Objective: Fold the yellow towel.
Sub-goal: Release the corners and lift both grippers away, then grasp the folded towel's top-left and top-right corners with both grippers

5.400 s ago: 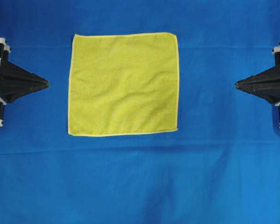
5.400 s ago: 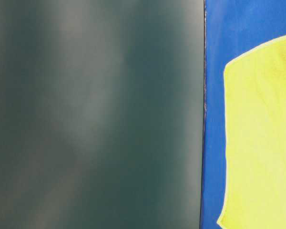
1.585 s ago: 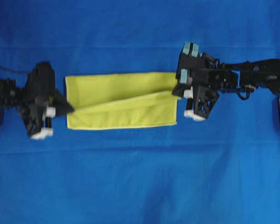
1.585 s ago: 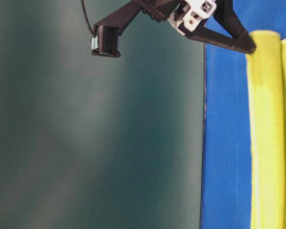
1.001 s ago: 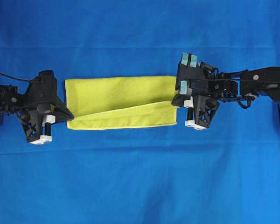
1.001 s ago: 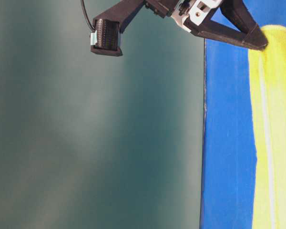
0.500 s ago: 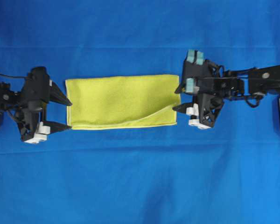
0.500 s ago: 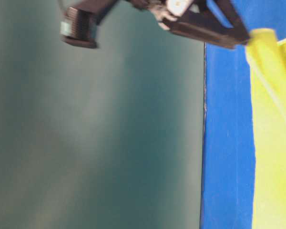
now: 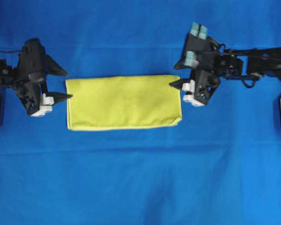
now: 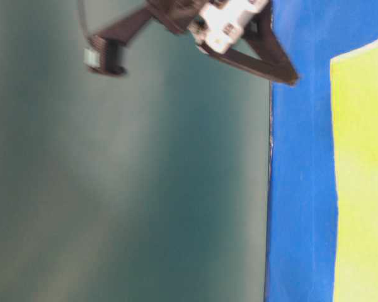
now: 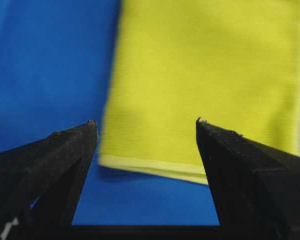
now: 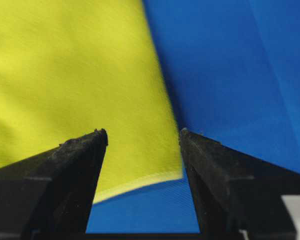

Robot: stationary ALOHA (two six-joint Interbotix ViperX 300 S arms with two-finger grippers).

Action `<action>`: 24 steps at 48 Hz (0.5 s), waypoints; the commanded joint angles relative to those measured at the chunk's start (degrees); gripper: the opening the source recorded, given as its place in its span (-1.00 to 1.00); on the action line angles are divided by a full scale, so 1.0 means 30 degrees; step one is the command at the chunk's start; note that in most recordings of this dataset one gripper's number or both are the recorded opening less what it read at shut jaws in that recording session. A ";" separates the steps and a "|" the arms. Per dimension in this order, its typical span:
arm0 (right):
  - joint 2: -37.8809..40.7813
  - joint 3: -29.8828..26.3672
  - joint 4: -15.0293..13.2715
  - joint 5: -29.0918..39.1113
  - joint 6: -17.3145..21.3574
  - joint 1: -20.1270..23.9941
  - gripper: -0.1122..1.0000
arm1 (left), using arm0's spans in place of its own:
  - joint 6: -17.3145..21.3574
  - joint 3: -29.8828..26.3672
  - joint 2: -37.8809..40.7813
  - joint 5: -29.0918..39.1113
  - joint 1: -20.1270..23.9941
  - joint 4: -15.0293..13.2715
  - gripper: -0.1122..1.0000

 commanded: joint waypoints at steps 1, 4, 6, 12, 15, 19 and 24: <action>0.0791 -0.0615 -0.0029 -0.0293 -0.0029 -0.0439 0.32 | 0.0088 -0.0381 0.0703 -0.0615 0.0586 0.0000 0.56; 0.1406 -0.0762 -0.0029 -0.0410 -0.0029 -0.0674 0.32 | 0.0146 -0.0381 0.1436 -0.1172 0.0937 0.0000 0.56; 0.1758 -0.0820 -0.0029 -0.0498 -0.0029 -0.0879 0.32 | 0.0146 -0.0381 0.1846 -0.1494 0.1084 0.0000 0.56; 0.2695 -0.0937 -0.0029 -0.0615 -0.0029 -0.1318 0.32 | 0.0146 -0.0410 0.3369 -0.2344 0.1758 0.0000 0.55; 0.2959 -0.0996 0.0000 -0.0732 -0.0029 -0.1436 0.32 | 0.0176 -0.0410 0.4102 -0.2666 0.1992 0.0000 0.55; 0.3135 -0.1025 -0.0029 -0.0879 -0.0029 -0.1465 0.32 | 0.0176 -0.0527 0.4805 -0.2842 0.2139 0.0000 0.55; 0.3135 -0.0937 -0.0029 -0.0967 -0.0029 -0.1465 0.32 | 0.0176 -0.0732 0.5303 -0.2842 0.2139 0.0000 0.55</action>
